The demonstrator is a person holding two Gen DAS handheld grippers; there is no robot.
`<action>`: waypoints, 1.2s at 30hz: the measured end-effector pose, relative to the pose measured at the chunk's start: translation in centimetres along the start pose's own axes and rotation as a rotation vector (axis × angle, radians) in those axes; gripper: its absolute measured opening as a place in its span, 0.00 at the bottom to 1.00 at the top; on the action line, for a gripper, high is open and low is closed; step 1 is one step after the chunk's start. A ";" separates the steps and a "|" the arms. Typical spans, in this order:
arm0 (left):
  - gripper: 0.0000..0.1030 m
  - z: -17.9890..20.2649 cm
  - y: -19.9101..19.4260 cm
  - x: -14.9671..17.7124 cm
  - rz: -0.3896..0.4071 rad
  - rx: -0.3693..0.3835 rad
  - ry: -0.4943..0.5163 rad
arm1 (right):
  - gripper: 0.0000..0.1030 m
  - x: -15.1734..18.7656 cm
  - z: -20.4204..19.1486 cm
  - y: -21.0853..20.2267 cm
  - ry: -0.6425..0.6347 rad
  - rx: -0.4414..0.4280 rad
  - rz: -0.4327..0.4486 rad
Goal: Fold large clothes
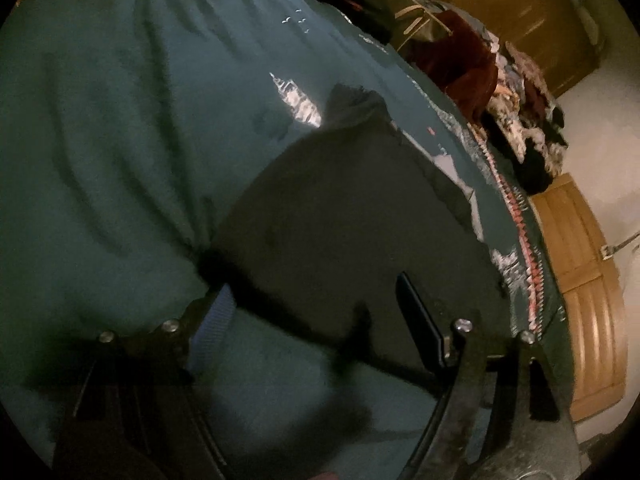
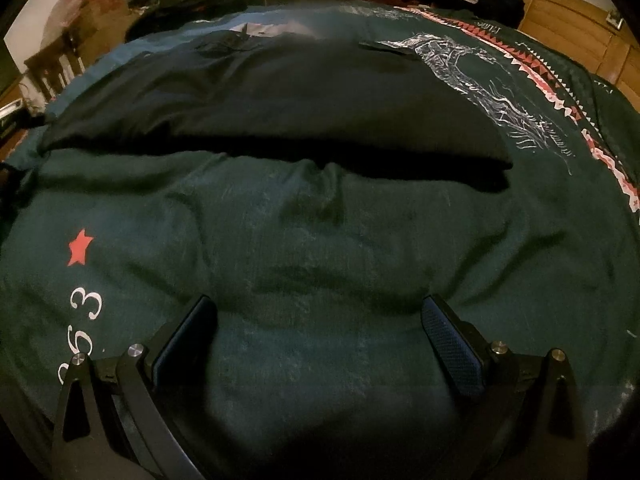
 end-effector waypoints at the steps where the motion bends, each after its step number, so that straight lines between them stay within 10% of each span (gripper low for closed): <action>1: 0.75 0.0 0.0 -0.2 0.006 0.010 -0.012 | 1.00 0.0 0.0 0.0 0.003 0.000 -0.002; 10: 0.37 -0.2 0.9 0.5 0.010 0.043 -0.007 | 1.00 -0.3 -0.1 0.0 0.007 0.005 -0.015; 20: 0.34 0.8 3.3 -1.2 0.070 0.004 0.044 | 0.96 -1.3 -0.7 -1.2 -0.030 0.004 -0.030; 22: 0.18 1.4 3.4 -1.2 0.082 -0.022 0.095 | 0.96 -2.4 -1.2 -2.6 -0.033 -0.025 -0.019; 24: 0.03 3.3 2.6 -0.9 0.116 -0.045 0.210 | 0.96 -4.8 -2.3 -4.1 -0.032 -0.078 0.008; 30: 0.03 9.3 -0.6 0.8 0.258 -0.081 0.526 | 1.00 -18.2 -7.7 -2.9 -0.021 -0.323 0.101; 36: 0.03 12.8 -0.7 2.4 0.308 -0.097 0.747 | 1.00 -28.5 -18.2 5.8 -0.115 -0.567 -0.061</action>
Point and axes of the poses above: each gripper's, at about its wrist camera, not at the fingertips, and y roughly the way its jaws point, z to its right, x to its underside, the point moved 4 cm from there along y, roughly the way its jaws point, and after that the axes turned 8 degrees about z, right-handed, at the moved point
